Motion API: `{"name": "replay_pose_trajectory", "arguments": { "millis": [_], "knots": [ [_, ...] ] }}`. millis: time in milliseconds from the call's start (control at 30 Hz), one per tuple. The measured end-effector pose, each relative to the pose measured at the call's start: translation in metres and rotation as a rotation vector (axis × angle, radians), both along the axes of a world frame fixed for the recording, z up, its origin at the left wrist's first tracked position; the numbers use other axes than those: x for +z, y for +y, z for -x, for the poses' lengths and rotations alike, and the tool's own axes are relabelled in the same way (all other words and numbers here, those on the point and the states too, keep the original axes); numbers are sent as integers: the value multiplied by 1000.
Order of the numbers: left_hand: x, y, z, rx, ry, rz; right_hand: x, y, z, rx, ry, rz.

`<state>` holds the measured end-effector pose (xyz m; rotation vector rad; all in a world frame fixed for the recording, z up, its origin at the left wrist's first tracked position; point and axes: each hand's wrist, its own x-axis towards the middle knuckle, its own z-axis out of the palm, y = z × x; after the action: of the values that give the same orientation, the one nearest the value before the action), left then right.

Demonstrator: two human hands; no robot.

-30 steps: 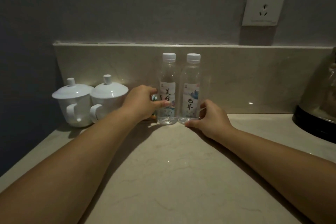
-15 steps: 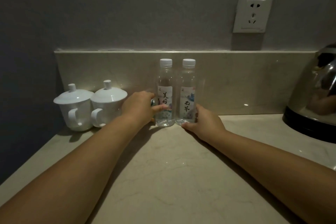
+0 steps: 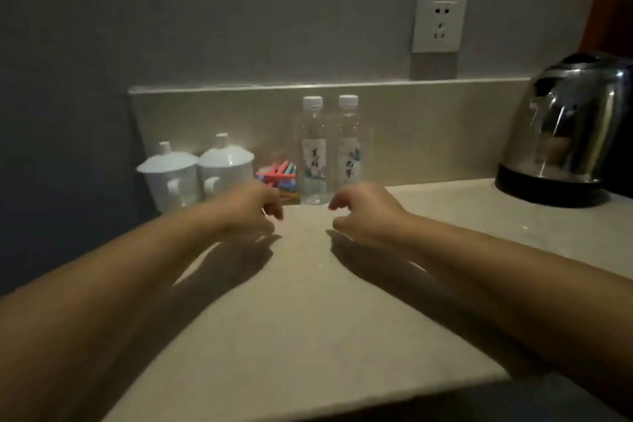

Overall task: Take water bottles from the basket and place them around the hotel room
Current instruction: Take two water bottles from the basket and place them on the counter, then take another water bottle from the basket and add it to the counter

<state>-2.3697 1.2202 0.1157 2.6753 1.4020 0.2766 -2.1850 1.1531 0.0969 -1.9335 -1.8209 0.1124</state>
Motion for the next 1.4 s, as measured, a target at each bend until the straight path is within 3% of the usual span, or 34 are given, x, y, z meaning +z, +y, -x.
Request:
{"name": "replay_pose_trajectory", "arguments": {
  "millis": [367, 467, 700, 933, 1067, 1400],
  "knots": [
    [-10, -120, 98, 299, -191, 12, 2, -63, 78, 303, 40, -21],
    [-27, -167, 114, 390, -249, -46, -10, -86, 94, 312, 121, 18],
    [-45, -263, 191, 549, -304, -160, -24, -141, 175, 503, 111, -63],
    [-87, -332, 287, 680, -254, 96, -48, -194, 280, 757, -21, -161],
    [-118, -355, 350, 708, -168, 208, -84, -207, 336, 788, -78, -51],
    [-198, -384, 493, 679, -58, 407, -200, -233, 483, 638, -111, 388]
  ]
}}
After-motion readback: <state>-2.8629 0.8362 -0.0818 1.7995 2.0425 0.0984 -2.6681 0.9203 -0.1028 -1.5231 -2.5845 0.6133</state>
